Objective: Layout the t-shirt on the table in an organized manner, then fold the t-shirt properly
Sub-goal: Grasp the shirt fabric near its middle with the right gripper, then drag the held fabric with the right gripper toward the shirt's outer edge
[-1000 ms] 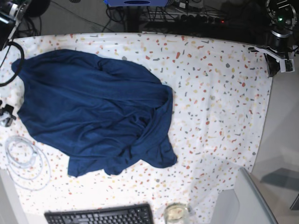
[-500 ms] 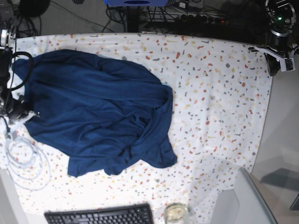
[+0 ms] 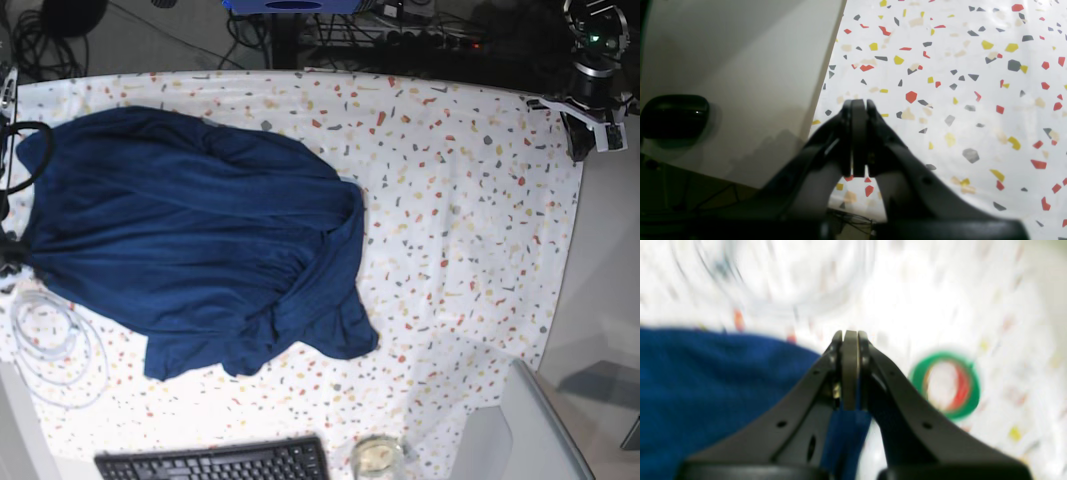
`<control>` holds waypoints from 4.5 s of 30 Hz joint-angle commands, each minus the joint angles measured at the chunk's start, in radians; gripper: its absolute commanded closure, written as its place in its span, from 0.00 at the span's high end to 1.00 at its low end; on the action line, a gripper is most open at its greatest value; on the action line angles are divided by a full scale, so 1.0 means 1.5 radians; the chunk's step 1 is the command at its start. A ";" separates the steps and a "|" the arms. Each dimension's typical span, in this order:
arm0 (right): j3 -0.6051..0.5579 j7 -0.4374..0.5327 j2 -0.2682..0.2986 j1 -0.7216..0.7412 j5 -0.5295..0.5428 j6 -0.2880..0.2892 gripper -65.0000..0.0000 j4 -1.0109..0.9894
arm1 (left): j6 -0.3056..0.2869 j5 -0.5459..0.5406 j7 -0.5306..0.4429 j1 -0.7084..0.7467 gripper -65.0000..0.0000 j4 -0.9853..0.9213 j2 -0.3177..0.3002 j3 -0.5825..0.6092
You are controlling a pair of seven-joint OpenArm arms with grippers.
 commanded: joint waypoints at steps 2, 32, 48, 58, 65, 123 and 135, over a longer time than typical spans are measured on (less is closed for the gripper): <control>0.006 0.008 0.018 0.001 0.004 0.000 0.01 0.065 | 0.001 -0.007 -0.016 0.002 0.00 0.013 -0.008 -0.004; 0.134 -0.409 -0.095 -0.507 0.003 0.145 0.58 0.797 | 0.001 -0.007 -0.016 -0.003 0.42 0.010 0.004 -0.002; -0.137 -0.457 -0.100 -0.327 0.002 0.310 0.63 0.730 | 0.001 -0.007 -0.016 0.003 0.42 0.009 0.005 -0.002; -0.239 -0.458 -0.100 -0.247 0.002 0.310 0.62 0.591 | 0.001 -0.007 -0.016 0.003 0.42 0.009 0.005 -0.002; -0.249 -0.456 -0.100 -0.248 0.002 0.310 0.56 0.572 | 0.001 -0.007 -0.016 0.003 0.42 0.009 0.005 -0.002; 0.409 -0.516 -0.217 -0.412 -0.189 0.312 0.56 0.704 | 0.001 -0.007 -0.016 0.001 0.42 -0.014 0.004 -0.002; 0.410 -0.514 -0.188 -0.390 -0.191 0.311 0.14 0.587 | 0.001 -0.007 -0.016 0.002 0.42 -0.014 0.004 -0.002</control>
